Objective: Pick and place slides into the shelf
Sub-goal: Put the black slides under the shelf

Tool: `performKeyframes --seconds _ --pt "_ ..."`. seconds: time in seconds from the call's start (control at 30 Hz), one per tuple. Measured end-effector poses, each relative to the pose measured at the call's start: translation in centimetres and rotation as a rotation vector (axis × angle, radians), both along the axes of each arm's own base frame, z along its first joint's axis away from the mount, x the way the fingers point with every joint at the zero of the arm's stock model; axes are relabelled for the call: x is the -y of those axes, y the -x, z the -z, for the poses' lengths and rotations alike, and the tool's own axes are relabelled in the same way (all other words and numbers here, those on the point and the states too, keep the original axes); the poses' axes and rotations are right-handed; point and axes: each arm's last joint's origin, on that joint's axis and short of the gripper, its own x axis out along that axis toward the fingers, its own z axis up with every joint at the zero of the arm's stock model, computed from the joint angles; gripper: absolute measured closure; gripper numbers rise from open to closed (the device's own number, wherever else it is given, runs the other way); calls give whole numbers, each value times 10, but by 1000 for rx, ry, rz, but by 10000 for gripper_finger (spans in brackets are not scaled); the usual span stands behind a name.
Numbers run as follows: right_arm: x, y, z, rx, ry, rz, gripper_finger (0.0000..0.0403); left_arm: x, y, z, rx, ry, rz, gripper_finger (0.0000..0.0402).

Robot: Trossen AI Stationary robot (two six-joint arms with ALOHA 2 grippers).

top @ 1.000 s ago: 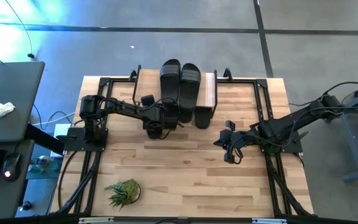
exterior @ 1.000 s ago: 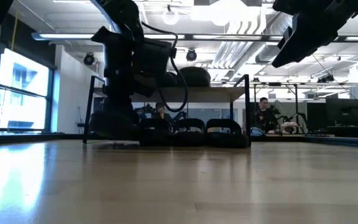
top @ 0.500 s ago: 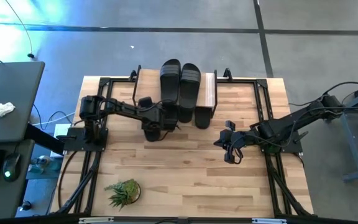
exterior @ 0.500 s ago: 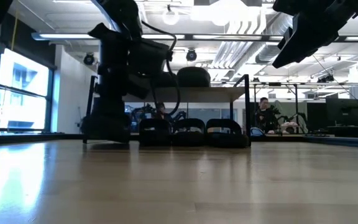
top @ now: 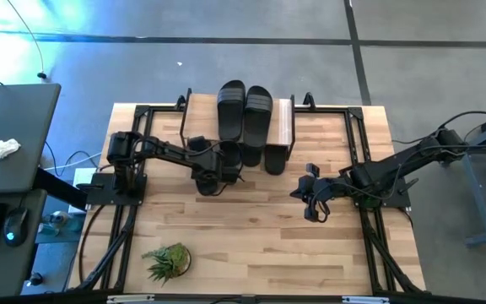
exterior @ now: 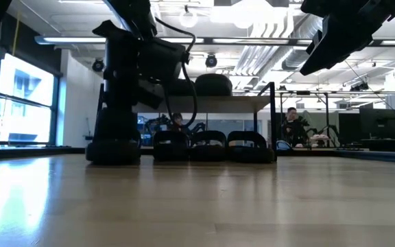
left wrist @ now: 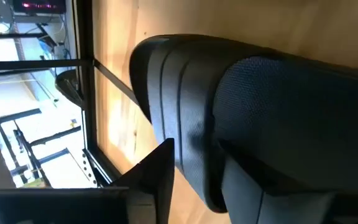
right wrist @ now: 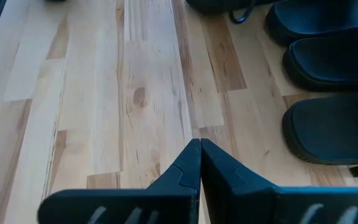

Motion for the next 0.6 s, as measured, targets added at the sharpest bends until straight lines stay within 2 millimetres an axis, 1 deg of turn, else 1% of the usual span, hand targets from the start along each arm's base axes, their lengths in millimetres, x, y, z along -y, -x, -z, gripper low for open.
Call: performKeyframes --seconds 0.27,0.4,0.47,0.6 --pt "0 0 0 -1 -2 -1 403 18 -2 0 -26 14 78 247" --pt "0 0 0 0 -4 1 403 30 -2 -8 -30 30 103 227" --pt "0 0 0 -1 -4 0 403 38 -2 -17 -29 26 111 221" --pt "0 0 0 -1 0 -2 403 54 -9 -44 42 -2 123 219"
